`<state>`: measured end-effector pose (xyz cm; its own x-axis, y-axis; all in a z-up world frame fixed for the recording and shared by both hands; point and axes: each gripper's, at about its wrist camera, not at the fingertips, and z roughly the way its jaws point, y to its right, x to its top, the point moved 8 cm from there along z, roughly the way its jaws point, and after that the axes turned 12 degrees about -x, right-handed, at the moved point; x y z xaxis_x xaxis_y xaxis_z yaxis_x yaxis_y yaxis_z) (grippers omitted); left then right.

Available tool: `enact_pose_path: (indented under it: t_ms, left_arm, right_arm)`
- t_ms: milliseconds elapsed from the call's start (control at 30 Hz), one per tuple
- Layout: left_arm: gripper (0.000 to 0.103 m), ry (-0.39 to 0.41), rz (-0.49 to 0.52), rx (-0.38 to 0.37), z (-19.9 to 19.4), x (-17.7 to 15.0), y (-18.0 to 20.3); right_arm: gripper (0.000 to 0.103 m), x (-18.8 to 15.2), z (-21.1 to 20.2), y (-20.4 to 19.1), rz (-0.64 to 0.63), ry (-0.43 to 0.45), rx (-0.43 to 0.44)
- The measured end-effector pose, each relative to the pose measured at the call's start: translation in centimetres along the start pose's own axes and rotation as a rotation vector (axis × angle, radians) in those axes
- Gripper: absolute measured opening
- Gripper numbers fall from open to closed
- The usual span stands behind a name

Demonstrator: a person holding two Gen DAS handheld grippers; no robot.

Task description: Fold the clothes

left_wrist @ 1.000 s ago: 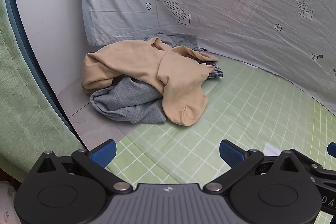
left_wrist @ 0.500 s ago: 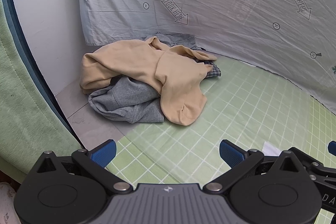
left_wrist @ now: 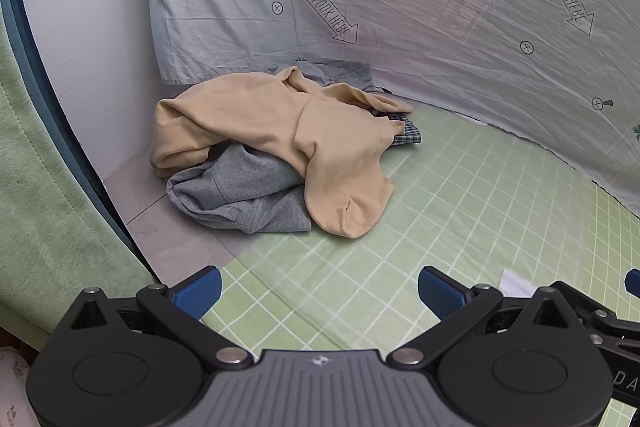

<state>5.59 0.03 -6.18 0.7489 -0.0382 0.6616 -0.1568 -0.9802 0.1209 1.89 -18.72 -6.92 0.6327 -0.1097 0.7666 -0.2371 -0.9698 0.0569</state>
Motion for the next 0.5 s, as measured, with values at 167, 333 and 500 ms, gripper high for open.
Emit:
enact_pose_path:
  t_ms: [167, 333, 500]
  left_arm:
    - [0.103, 0.001, -0.002, 0.000, 0.00, 0.01, 0.00]
    - [0.103, -0.002, -0.005, 0.000, 0.08, -0.09, 0.00]
    - [0.103, -0.005, -0.008, 0.001, 0.10, -0.08, -0.09]
  right_arm:
    - [0.103, 0.13, 0.06, -0.03, -0.001, -0.002, -0.001]
    - [0.103, 0.18, 0.01, -0.15, -0.002, -0.004, -0.004]
    - [0.103, 0.13, 0.07, -0.11, -0.004, -0.007, -0.001]
